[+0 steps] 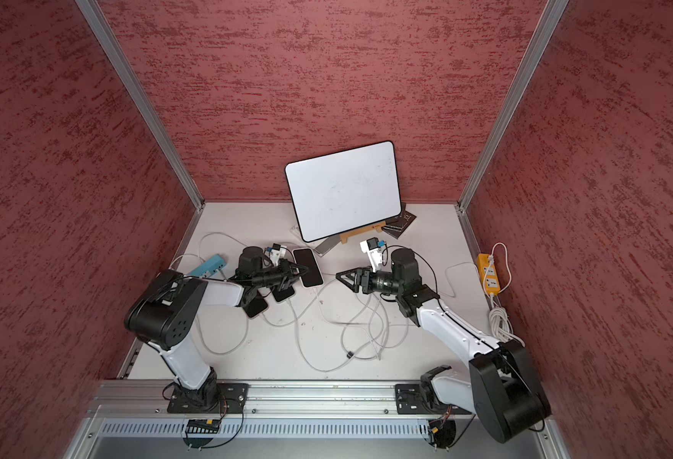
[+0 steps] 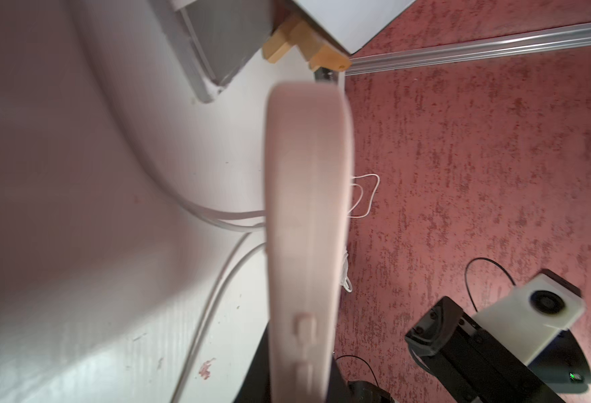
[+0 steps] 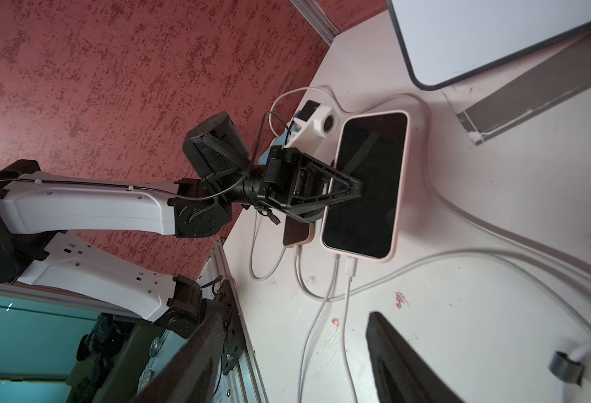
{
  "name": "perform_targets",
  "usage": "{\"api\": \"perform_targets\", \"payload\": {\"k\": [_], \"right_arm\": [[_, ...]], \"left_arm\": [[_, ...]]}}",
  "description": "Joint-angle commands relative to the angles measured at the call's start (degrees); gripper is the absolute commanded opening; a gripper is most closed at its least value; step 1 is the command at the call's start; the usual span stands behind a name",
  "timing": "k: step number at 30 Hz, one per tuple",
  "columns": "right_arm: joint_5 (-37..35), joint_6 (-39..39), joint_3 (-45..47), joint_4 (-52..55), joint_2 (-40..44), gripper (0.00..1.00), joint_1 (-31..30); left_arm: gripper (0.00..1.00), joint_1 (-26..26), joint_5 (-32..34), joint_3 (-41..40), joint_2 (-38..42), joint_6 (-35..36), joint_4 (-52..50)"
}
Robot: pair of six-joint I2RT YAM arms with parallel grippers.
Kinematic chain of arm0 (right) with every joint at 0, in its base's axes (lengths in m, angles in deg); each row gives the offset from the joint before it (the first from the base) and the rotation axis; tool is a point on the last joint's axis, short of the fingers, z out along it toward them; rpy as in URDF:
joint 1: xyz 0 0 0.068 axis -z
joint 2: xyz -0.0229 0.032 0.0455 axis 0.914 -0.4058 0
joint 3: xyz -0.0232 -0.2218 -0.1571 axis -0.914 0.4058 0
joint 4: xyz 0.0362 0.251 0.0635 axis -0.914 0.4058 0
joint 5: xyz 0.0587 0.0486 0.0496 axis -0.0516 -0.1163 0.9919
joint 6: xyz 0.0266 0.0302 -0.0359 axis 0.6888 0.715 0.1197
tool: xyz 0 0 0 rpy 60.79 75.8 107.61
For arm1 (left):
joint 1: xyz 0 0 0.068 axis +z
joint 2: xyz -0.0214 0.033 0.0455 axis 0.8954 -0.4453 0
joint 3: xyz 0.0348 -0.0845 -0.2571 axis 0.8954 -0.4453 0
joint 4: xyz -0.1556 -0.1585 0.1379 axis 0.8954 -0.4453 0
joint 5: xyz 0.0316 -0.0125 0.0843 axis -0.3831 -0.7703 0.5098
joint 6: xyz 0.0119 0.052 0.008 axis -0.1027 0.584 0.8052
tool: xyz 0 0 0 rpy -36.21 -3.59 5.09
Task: Plug the charging cable into the phone
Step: Place the phone at the center of the board.
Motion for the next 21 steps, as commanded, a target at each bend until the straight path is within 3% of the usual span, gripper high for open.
{"api": "perform_targets", "payload": {"k": [1, 3, 5, 7, 11, 14, 17, 21], "right_arm": [[-0.97, -2.23, 0.33, 3.49, 0.71, 0.69, 0.56], [-0.69, -2.0, 0.58, 3.0, 0.48, 0.69, 0.63], [-0.66, -2.08, 0.48, 3.12, 0.33, 0.7, 0.65], [-0.53, -2.25, 0.1, 3.46, 0.48, 0.72, 0.66], [-0.5, -3.07, -1.18, 5.25, 0.58, 0.76, 0.68], [-1.31, -3.7, -2.55, 7.04, 0.35, 0.77, 0.65], [-4.45, -4.84, -4.54, 10.73, 0.76, 0.79, 0.65], [-22.4, -8.28, -8.86, 22.01, 3.96, 0.84, 0.65]], "left_arm": [[0.0, -2.58, 2.78, 3.44, -2.12, 0.0, 0.79], [0.04, -3.92, 4.5, 4.93, -2.46, 1.85, -2.95], [0.17, -4.79, 6.62, 6.62, -1.64, 4.22, -9.68], [0.56, -5.21, 8.46, 8.22, 0.33, 7.26, -17.42], [0.94, -6.77, 21.03, 14.21, 7.15, 15.74, -43.59], [1.0, -6.52, 32.37, 19.79, 10.2, 19.38, -62.79], [1.0, -4.8, 40.73, 20.26, 14.82, 20.92, -70.38], [1.0, -4.92, 59.79, 16.94, 24.03, 23.09, -71.5]]}}
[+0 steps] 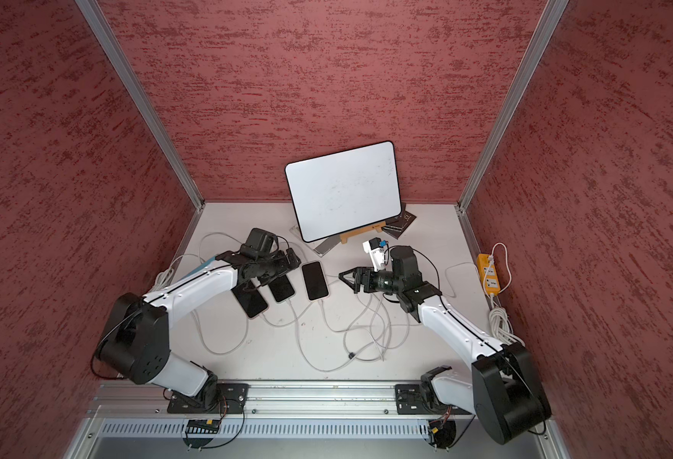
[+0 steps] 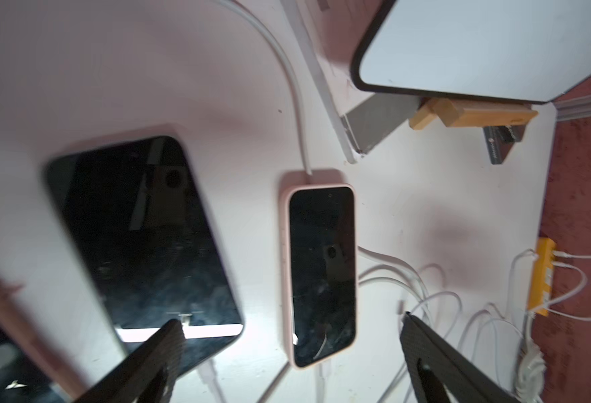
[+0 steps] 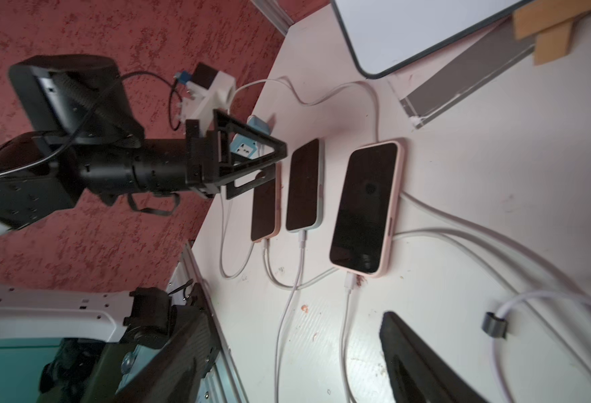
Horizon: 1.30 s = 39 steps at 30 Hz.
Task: Plug the charging cable into the phone
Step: Place the phone at the center of the board, then reset both arms
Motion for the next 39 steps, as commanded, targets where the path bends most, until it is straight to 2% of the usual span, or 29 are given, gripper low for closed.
{"api": "perform_targets", "payload": {"k": [1, 3, 4, 7, 9, 10, 12, 13, 15, 17, 19, 20, 23, 24, 25, 26, 27, 28, 29, 30, 31, 39], "right_arm": [[-19.71, -4.16, -4.56, 10.43, 4.23, 0.86, 0.4], [-32.22, -6.86, -4.64, 12.0, 6.6, 0.9, 0.62], [-39.34, -8.41, -3.74, 11.55, 7.82, 0.93, 0.66], [-54.08, -17.36, 5.01, -0.22, 11.41, 0.95, 0.97], [-60.81, -22.91, 12.71, -10.74, 13.23, 0.98, 1.45], [-63.1, -24.31, 15.53, -14.4, 14.08, 0.98, 1.99], [-64.02, -27.93, 19.23, -18.1, 15.32, 0.98, 2.88], [-65.38, -28.8, 20.95, -20.18, 14.93, 0.98, 3.69], [-64.61, -27.77, 23.25, -24.42, 12.53, 0.98, 6.08], [-63.61, -26.83, 25.18, -31.09, 8.54, 0.99, 7.57], [-62.3, -27.23, 24.4, -34.94, 4.67, 0.98, 8.08], [-61.42, -28.35, 24.72, -39.81, 2.24, 0.99, 8.2], [-60.78, -30.49, 25.06, -53.28, -5.67, 0.98, 9.37], [-60.36, -31.24, 25.01, -56.29, -8.42, 0.98, 9.91], [-59.24, -30.58, 25.36, -60.85, -12.42, 0.98, 11.21], [-57.39, -30.79, 25.64, -66.28, -16.28, 0.98, 12.46], [-54.63, -31.29, 25.05, -62.89, -15.48, 0.98, 12.6], [-51.97, -30.69, 24.26, -60.05, -15.44, 0.97, 13.46], [-50.09, -29.68, 23.62, -62.89, -18.92, 0.97, 14.84], [-51.31, -29.61, 22.22, -62.64, -20.19, 0.98, 15.23], [-50.13, -28.58, 19.65, -53.79, -18.08, 0.98, 15.8], [-48.13, -27.16, 18.33, -52.23, -18.64, 0.99, 17.74]], "left_arm": [[1.0, -0.43, 22.2, -3.63, 7.66, 5.26, -7.27], [1.0, -1.34, 32.02, -7.83, 13.77, 8.64, -2.41], [1.0, -1.88, 34.4, -11.34, 17.27, 12.56, 3.45], [1.0, -2.31, 40.38, -22.04, 25.03, 23.57, 23.23], [1.0, -1.41, 37.77, -28.81, 25.65, 36.1, 35.79], [1.0, -0.35, 36.88, -31.21, 25.01, 38.49, 40.93], [1.0, 1.96, 37.21, -30.77, 24.99, 37.72, 39.04], [0.98, 3.77, 35.41, -31.81, 25.75, 38.42, 41.17], [0.97, 7.73, 24.89, -37.62, 26.34, 42.47, 53.62], [0.98, 13.8, 17.82, -43.87, 22.7, 41.01, 67.47], [0.98, 18.95, 15.75, -42.78, 17.33, 38.15, 68.2], [0.99, 20.18, 14.14, -40.7, 16.14, 37.72, 64.69], [0.98, 23.29, 5.89, -39.81, 10.45, 39.87, 72.4], [0.97, 23.82, 5.32, -38.09, 9.0, 40.12, 70.71], [0.97, 24.24, 4.22, -38.46, 5.96, 40.66, 74.46], [0.99, 24.53, 3.27, -40.09, 0.7, 40.81, 82.52], [1.0, 25.0, 2.28, -39.9, -2.71, 41.2, 86.88], [1.0, 25.29, 1.4, -38.25, -1.42, 40.79, 81.67], [1.0, 25.62, 0.49, -36.44, -1.84, 40.88, 77.92], [1.0, 25.65, -0.21, -36.57, -2.36, 41.45, 79.92], [1.0, 25.74, -1.06, -36.2, -1.78, 41.31, 77.71], [1.0, 26.14, -2.22, -36.0, -2.08, 41.27, 77.98]]}}
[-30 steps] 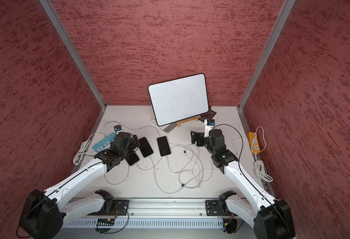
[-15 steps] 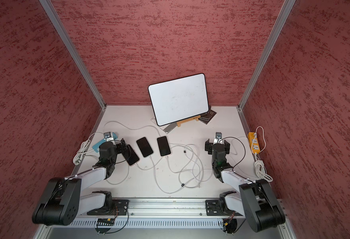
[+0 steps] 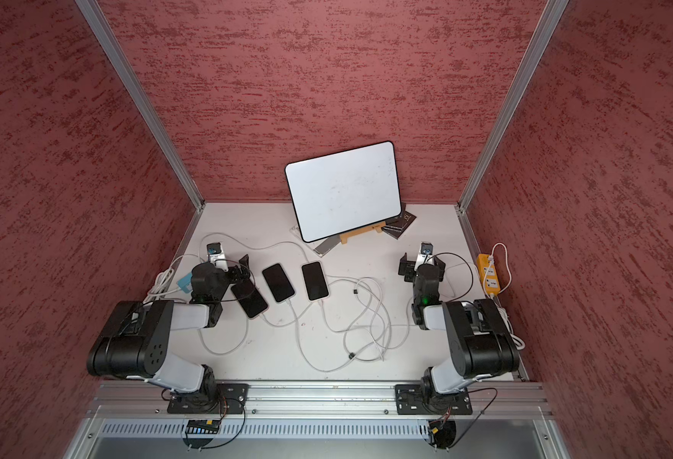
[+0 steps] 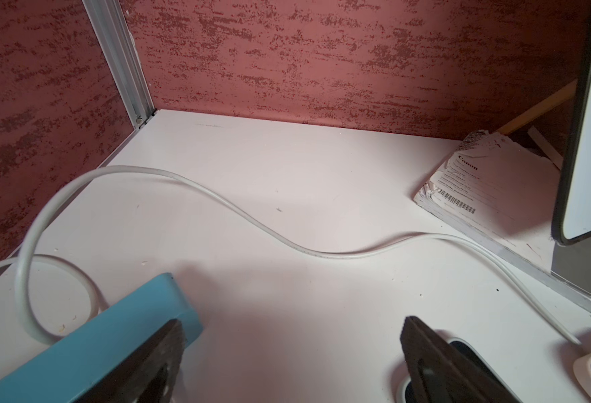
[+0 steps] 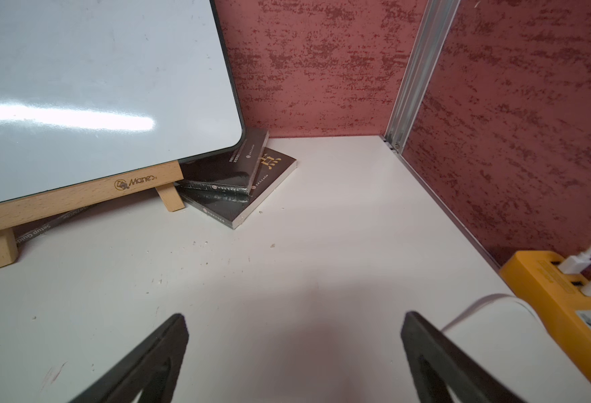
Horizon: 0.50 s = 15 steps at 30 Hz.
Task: Plug the charging cable into the phone
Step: Reset both arms
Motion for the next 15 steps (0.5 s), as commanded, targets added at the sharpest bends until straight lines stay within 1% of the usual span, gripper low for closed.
{"api": "perform_targets", "payload": {"k": [1, 15], "right_arm": [[2.03, 0.78, -0.49, 0.81, 0.54, 0.99, 0.5], [3.09, 0.41, -0.94, 1.34, 0.38, 0.99, 0.5]], "left_arm": [[1.0, -0.05, -1.33, 0.71, 0.34, 0.97, 1.21], [1.0, -0.04, -1.24, 0.71, 0.27, 0.98, 1.28]]}}
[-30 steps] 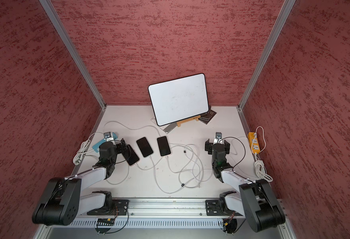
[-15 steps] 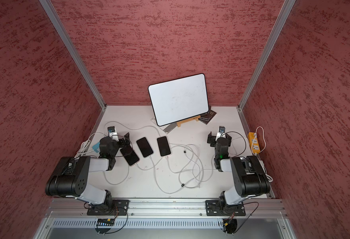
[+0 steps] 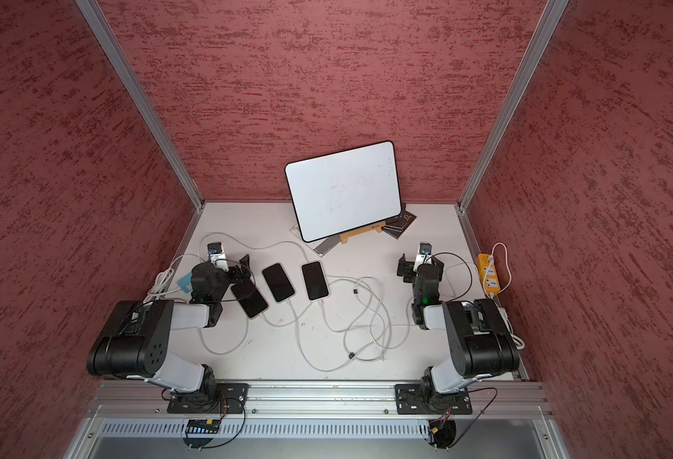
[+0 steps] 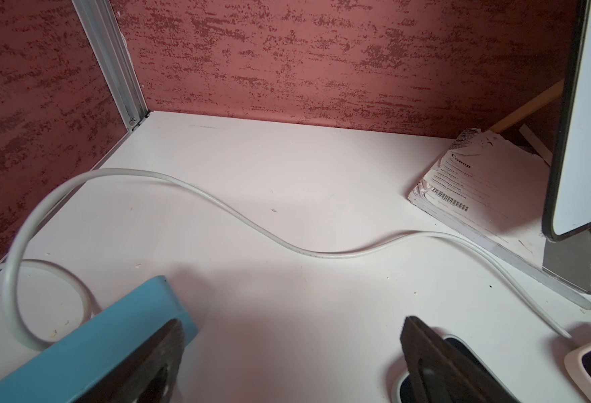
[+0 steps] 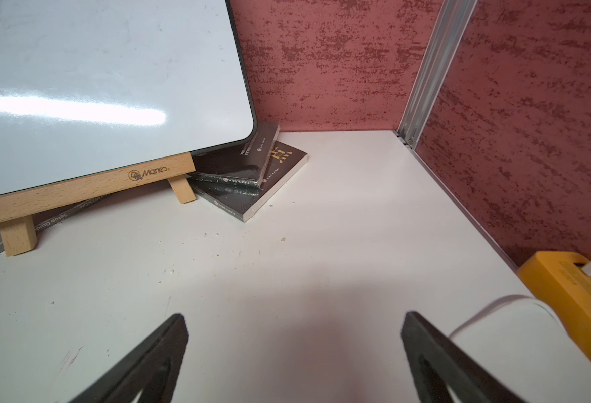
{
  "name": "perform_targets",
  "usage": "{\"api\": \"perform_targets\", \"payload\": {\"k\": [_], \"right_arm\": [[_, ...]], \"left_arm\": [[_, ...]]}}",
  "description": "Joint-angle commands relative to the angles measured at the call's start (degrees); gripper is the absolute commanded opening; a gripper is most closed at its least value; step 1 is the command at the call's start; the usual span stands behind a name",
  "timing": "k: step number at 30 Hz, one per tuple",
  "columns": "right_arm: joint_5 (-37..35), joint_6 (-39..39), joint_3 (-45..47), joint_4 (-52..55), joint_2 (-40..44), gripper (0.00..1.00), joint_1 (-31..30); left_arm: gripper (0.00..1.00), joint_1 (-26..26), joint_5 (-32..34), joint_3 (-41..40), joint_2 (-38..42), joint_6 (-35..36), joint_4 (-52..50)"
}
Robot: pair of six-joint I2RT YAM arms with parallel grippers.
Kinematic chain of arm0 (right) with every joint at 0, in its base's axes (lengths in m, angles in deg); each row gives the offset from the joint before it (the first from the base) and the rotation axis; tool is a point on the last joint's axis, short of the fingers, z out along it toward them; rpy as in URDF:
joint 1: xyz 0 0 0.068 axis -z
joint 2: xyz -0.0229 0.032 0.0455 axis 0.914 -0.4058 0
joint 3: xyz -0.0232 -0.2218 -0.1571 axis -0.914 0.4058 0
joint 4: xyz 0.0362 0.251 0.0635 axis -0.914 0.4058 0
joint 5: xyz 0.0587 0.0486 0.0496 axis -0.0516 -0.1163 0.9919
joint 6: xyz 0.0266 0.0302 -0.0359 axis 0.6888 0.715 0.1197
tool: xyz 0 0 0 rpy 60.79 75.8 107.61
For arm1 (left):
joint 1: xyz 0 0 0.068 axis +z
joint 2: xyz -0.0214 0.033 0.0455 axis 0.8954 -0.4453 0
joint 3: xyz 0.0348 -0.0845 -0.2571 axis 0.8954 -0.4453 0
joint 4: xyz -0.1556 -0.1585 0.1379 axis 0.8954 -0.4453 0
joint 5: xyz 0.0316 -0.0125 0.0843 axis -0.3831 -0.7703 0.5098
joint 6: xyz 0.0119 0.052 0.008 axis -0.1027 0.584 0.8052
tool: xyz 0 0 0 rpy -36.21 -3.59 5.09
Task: Plug the charging cable into the phone
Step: Reset both arms
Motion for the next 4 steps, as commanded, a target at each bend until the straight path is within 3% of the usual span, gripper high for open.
{"api": "perform_targets", "payload": {"k": [1, 4], "right_arm": [[1.22, 0.44, -1.03, 0.73, 0.41, 0.99, 0.46], [1.72, 0.14, -0.8, 0.3, 0.45, 0.99, 0.48]], "left_arm": [[1.0, -0.06, -0.36, 0.71, 0.27, 0.67, 1.26], [1.0, -0.05, -0.4, 0.72, 0.27, 0.67, 1.26]]}}
